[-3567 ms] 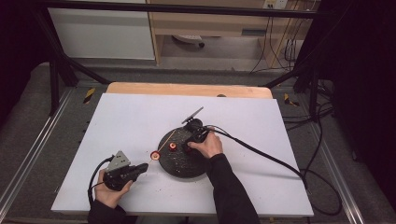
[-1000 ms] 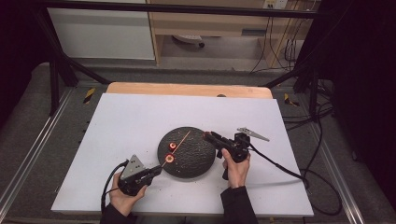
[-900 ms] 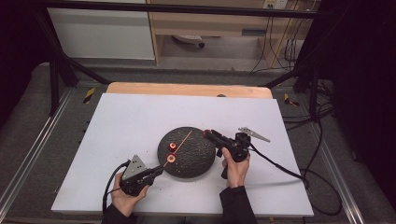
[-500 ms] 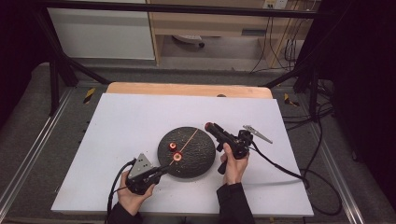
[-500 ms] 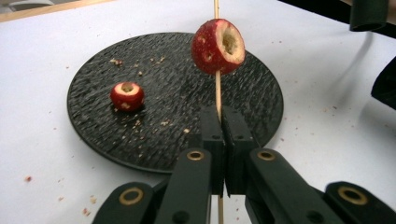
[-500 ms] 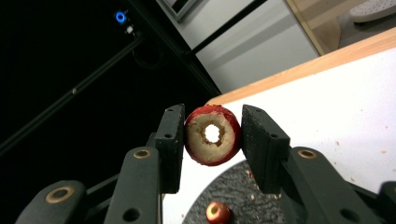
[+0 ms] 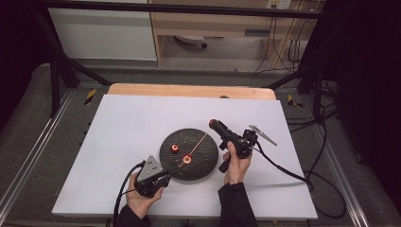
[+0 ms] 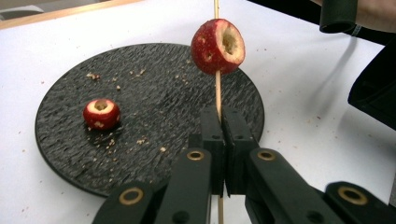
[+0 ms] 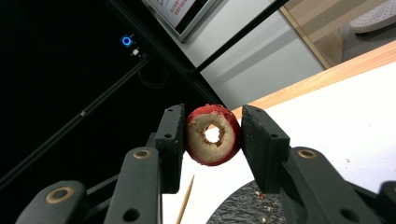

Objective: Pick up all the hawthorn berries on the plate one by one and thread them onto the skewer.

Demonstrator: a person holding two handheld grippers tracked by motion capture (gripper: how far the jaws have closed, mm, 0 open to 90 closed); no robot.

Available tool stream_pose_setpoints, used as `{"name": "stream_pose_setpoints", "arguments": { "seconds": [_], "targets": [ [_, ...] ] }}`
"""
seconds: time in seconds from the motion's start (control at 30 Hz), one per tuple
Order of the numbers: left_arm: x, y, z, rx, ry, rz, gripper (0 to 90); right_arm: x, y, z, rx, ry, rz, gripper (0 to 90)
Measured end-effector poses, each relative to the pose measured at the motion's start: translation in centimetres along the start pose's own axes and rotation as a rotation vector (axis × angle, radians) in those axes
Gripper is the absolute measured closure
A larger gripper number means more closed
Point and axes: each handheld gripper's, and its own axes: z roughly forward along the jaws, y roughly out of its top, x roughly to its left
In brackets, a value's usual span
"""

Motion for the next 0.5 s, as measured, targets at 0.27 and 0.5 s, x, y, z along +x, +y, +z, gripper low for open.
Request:
{"name": "stream_pose_setpoints", "arguments": {
  "seconds": [0.27, 0.5],
  "targets": [
    [-0.43, 0.38, 0.29, -0.009, 0.001, 0.008, 88.4, 0.16, 0.17, -0.17, -0.019, 0.018, 0.012, 61.3],
    [-0.61, 0.50, 0.60, -0.018, 0.010, 0.002, 88.4, 0.30, 0.05, -0.35, -0.020, 0.030, 0.012, 61.4]
  ]
}}
